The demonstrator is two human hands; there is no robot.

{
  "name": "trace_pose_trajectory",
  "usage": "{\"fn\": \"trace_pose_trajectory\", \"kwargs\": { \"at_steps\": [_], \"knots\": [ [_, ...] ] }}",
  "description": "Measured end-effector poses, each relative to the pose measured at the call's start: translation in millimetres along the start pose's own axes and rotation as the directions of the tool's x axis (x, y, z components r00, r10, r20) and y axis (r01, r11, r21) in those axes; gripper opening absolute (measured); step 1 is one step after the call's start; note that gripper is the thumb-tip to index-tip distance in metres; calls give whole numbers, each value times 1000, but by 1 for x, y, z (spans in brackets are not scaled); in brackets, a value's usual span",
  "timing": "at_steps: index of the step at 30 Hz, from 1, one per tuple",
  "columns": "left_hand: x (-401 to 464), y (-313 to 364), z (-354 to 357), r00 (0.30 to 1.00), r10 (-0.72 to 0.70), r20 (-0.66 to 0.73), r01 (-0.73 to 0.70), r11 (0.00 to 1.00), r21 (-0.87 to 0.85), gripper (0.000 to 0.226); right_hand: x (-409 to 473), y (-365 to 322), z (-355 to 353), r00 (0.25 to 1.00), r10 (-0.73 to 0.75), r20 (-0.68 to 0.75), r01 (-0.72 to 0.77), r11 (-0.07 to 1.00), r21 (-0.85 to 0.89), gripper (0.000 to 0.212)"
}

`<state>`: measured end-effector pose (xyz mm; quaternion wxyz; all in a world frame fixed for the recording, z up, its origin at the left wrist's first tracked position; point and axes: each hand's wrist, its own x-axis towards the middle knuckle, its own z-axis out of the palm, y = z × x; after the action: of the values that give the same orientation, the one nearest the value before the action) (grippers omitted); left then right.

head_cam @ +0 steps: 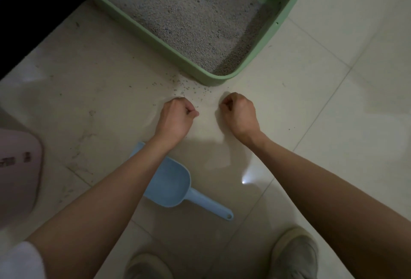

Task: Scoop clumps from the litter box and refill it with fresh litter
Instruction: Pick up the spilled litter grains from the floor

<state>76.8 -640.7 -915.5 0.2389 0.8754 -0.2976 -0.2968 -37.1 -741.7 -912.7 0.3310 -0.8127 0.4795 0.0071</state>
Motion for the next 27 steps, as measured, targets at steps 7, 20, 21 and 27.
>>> {"fn": "trace_pose_trajectory", "kwargs": {
  "at_steps": [7,20,21,27],
  "knots": [
    [0,2,1,1000,24,10,-23,1000,-14,9,0,-5,-1,1000,-10,24,10,1000,-14,18],
    [12,-14,-31,974,98,-203,-94,995,27,35,-3,-21,-2,903,327,278,-386,336,859,20],
    [17,-16,-35,977,85,-196,-74,995,66,43,-3,-23,-1,900,319,296,-392,300,870,22],
    [47,-12,-34,990,133,-53,-116,962,246,60,10,-31,5,859,312,405,-461,130,878,21]
  ]
}}
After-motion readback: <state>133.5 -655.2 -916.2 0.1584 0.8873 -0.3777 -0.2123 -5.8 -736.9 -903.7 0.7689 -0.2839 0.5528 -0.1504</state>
